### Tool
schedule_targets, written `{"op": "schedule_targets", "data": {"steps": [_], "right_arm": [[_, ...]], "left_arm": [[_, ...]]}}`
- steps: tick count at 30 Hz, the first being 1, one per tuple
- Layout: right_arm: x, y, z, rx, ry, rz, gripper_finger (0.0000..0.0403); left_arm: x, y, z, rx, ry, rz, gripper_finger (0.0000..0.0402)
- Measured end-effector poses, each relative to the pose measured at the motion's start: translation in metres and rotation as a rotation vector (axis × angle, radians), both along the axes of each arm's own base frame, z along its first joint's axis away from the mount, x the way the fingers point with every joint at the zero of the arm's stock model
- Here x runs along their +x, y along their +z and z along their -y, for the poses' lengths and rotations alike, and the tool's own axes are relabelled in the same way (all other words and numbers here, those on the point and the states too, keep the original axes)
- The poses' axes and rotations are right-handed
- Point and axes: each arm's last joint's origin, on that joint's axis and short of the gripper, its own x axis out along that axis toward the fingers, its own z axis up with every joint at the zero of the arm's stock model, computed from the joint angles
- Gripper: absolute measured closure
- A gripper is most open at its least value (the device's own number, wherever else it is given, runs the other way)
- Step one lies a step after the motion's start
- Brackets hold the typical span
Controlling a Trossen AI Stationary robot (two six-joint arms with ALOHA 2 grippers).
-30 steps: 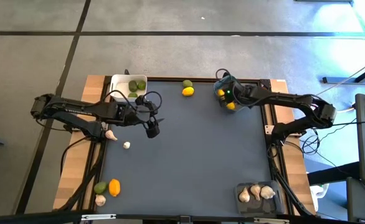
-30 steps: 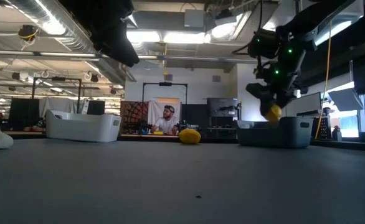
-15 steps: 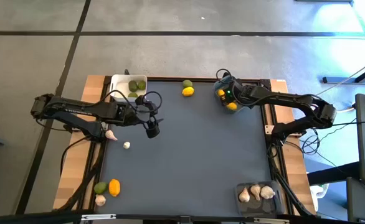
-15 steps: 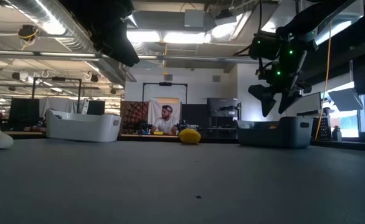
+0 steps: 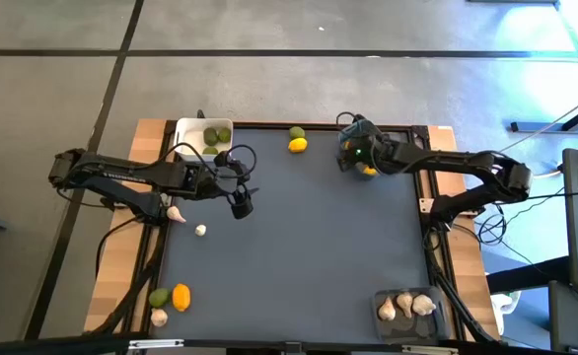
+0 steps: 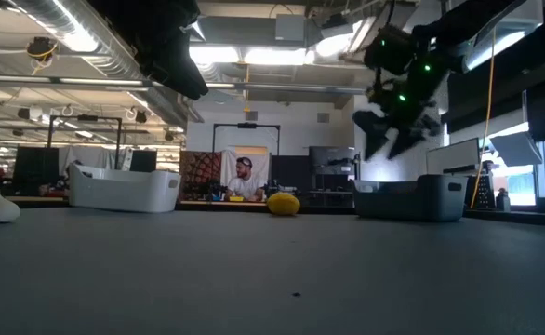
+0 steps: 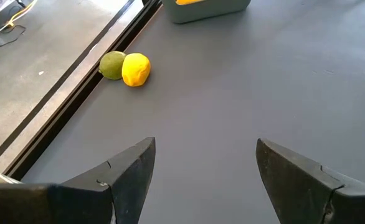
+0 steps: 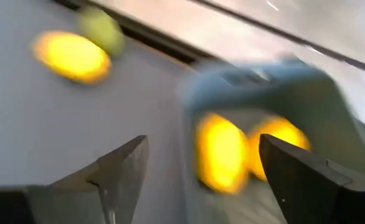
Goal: Sort produce into baskets
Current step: Put the lemon into the blue bin
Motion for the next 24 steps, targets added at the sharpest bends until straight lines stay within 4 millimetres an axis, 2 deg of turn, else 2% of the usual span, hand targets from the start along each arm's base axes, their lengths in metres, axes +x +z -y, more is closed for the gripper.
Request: {"op": "schedule_targets", "data": {"steps": [6,9,14,18,24], "right_arm": [[0.034,0.013,-0.017,-0.076,0.255,0.218,0.0097],[0.047,0.010,-0.021,-0.116,0.347,0.243,0.0097],[0.064,-0.010,-0.021,-0.128,0.487,0.206,0.0097],[0.076,-0.027,-0.016,-0.145,0.524,0.130,0.0097],[0.104,-0.032,0.002,-0.175,0.587,0.036,0.0097]], "left_arm": [[0.000,0.000,0.000,0.000,0.000,0.000,0.0127],[0.000,0.000,0.000,0.000,0.000,0.000,0.0127],[0.000,0.000,0.000,-0.052,0.048,0.038,0.0127],[0.001,0.000,0.000,-0.072,0.068,0.057,0.0127],[0.001,0.000,-0.001,-0.073,0.071,0.059,0.0127]]}}
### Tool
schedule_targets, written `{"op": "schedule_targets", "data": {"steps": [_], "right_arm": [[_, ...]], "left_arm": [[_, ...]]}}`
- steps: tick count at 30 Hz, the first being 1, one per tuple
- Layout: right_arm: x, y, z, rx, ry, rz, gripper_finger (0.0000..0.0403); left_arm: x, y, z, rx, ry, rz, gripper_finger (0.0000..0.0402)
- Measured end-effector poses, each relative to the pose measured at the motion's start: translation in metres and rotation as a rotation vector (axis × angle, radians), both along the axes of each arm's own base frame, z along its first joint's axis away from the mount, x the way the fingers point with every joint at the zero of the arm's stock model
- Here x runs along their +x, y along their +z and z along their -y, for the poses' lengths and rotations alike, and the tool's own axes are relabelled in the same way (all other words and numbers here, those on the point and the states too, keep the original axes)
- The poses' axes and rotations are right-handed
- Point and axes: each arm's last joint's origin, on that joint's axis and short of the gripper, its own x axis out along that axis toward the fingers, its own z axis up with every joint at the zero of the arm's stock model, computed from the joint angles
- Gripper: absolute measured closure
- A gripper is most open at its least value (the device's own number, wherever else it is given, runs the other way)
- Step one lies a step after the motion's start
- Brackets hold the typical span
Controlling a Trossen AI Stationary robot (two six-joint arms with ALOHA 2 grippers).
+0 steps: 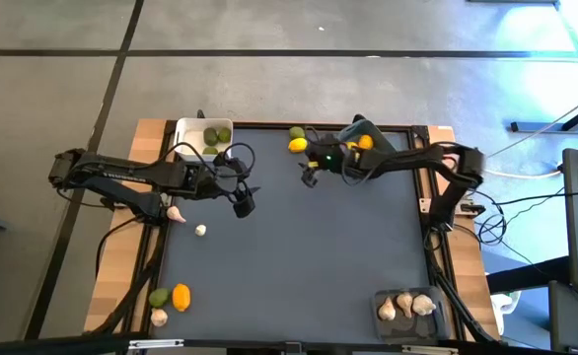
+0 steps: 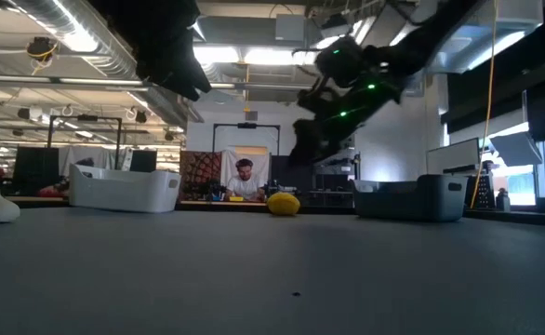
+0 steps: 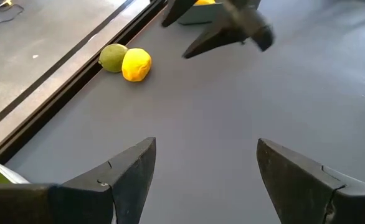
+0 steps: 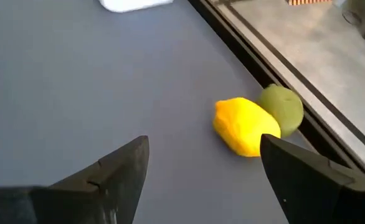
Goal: Sort produce into baskets
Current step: Put the lemon into the blue bin
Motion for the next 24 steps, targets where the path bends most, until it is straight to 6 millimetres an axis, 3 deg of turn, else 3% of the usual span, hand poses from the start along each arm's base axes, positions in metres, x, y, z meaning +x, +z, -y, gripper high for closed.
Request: {"op": "schedule_targets", "data": {"steps": [11,24], "right_arm": [[0.029,-0.002,0.053,0.036,-0.018,-0.151,0.0100],[0.025,-0.020,0.091,0.118,0.009,-0.145,0.0151]], "left_arm": [[0.000,0.000,0.000,0.000,0.001,0.000,0.0128],[0.000,0.000,0.000,0.001,0.002,0.002,0.0128]]}}
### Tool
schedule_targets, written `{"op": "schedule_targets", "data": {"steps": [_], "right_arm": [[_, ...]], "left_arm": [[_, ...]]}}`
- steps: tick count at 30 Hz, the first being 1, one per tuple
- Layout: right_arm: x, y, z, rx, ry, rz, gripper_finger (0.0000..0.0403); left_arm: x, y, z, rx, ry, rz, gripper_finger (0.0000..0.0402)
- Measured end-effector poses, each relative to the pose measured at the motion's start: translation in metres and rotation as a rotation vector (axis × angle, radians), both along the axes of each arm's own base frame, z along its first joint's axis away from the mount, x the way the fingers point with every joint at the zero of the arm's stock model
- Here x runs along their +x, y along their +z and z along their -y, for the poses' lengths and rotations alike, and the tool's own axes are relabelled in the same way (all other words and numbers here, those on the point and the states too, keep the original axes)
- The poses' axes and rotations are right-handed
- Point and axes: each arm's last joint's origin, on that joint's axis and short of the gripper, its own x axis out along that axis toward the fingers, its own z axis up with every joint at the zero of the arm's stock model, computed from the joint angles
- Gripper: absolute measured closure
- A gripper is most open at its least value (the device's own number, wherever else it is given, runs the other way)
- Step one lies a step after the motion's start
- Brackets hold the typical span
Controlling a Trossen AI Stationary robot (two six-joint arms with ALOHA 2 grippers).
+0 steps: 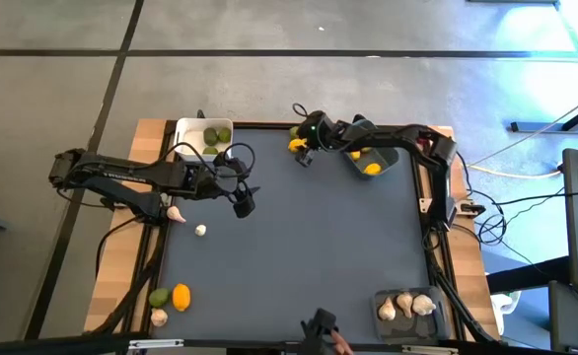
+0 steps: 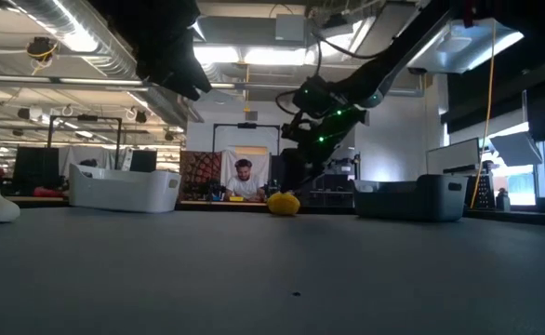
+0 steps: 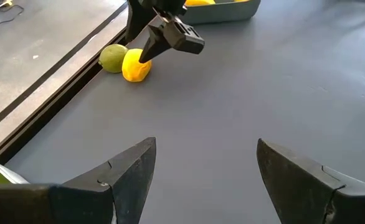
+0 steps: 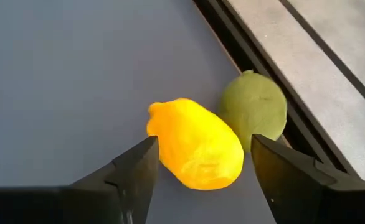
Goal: Sort produce into baskets
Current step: Put the lemon into the blue bin
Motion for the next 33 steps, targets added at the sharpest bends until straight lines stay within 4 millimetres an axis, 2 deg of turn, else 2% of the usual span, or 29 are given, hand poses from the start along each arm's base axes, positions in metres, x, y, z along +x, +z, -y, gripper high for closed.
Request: {"op": "schedule_targets", "data": {"steps": [11,22,33], "right_arm": [[0.005,-0.025,0.003,-0.038,0.056,-0.057,0.0152],[0.004,-0.028,0.005,-0.025,0.054,-0.057,0.0154],[0.004,-0.028,0.005,-0.027,0.053,-0.059,0.0235]], "left_arm": [[0.000,0.000,0.000,0.000,0.000,0.004,0.0128],[0.000,0.000,0.000,0.000,0.000,0.006,0.0128],[0.000,0.000,0.000,0.000,0.000,0.006,0.0128]]}}
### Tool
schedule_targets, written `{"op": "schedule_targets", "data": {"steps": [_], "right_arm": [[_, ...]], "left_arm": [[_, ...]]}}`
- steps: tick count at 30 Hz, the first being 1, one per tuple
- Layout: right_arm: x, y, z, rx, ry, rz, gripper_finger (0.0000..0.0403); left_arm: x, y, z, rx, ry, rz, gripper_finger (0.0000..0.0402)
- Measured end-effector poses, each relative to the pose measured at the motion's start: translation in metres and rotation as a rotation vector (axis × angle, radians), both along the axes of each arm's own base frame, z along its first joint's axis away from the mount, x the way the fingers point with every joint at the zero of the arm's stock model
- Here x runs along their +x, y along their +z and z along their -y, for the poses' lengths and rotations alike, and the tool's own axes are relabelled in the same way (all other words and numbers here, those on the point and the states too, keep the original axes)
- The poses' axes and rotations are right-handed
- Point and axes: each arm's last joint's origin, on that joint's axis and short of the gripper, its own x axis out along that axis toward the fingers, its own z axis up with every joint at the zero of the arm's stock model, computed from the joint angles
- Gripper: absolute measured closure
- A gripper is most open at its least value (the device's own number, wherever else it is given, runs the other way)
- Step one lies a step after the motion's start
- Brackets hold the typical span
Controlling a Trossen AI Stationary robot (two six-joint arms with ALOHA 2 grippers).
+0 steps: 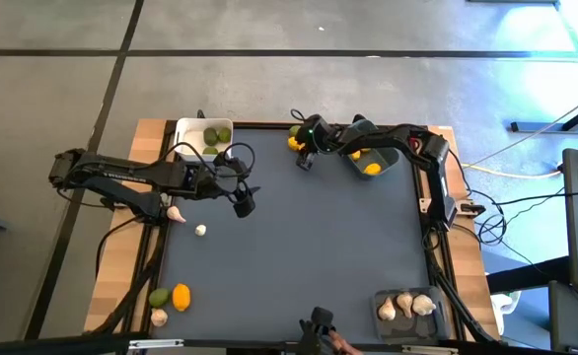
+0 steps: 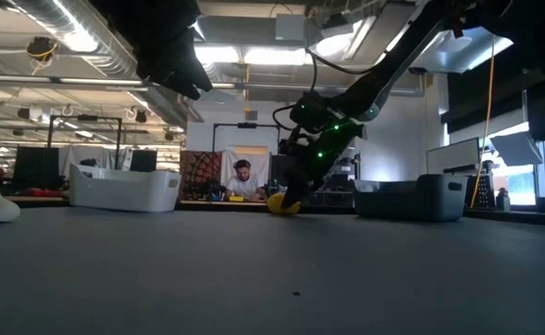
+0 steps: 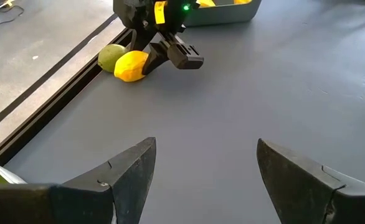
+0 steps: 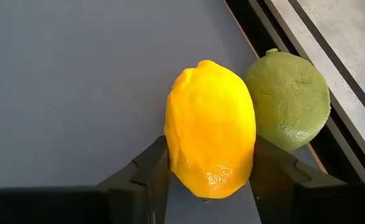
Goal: Sort produce into baskets
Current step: Put the lemon into the blue bin
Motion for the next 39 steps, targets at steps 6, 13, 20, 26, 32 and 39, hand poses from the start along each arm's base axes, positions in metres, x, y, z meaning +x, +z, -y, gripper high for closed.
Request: {"op": "schedule_targets", "data": {"steps": [6,13,20,26,32,39], "right_arm": [[0.000,0.001,-0.001,-0.001,0.000,-0.002,0.0233],[-0.001,0.016,-0.008,-0.012,0.007,0.002,0.0231],[-0.010,0.042,-0.013,-0.008,0.008,-0.005,0.0231],[-0.024,0.064,-0.020,0.014,0.010,-0.050,0.0231],[-0.038,0.080,-0.027,0.006,-0.022,-0.115,0.0231],[-0.053,0.094,-0.033,-0.003,-0.057,-0.200,0.0230]], "left_arm": [[0.000,0.000,0.000,0.000,0.000,0.000,0.0128],[0.000,0.000,0.000,-0.004,0.002,0.002,0.0128],[0.000,0.000,0.000,-0.013,0.010,0.002,0.0128],[-0.001,-0.001,0.000,-0.013,0.010,0.000,0.0128],[-0.001,-0.001,0.000,-0.016,0.013,0.002,0.0128],[-0.001,-0.001,0.000,-0.016,0.013,0.002,0.0128]]}}
